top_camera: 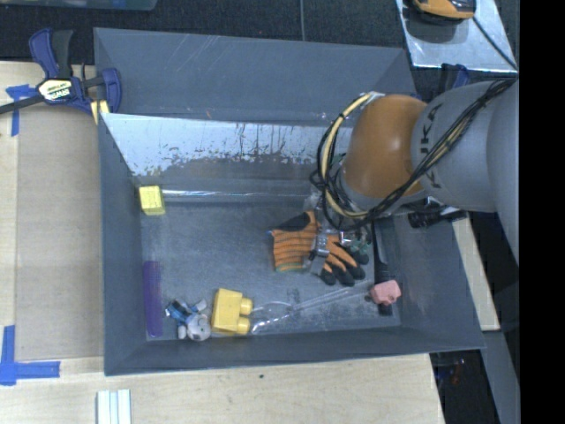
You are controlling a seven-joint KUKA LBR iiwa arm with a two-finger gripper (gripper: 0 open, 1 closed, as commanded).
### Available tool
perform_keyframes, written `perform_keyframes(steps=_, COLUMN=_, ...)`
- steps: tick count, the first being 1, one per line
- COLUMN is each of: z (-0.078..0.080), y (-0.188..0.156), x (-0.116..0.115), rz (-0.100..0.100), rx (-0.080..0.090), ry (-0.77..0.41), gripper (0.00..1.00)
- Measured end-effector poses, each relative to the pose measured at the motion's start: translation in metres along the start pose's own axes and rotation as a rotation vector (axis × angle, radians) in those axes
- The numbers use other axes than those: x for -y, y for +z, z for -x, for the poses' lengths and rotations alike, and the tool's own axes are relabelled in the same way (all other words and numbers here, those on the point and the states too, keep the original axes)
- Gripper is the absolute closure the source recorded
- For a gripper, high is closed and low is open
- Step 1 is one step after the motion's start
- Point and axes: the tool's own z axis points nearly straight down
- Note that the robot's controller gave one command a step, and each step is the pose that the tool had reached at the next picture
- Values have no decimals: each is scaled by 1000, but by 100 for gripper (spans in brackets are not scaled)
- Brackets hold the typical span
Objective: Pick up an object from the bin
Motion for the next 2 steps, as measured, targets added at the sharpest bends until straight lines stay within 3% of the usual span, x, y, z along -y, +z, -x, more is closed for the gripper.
perform_keyframes(steps=1, z=6, y=-3, x=-1, rz=2, rx=6, ry=78, gripper=0)
perform_keyframes(steps=2, z=2, y=-3, x=0, rz=2, rx=6, ry=3, gripper=100)
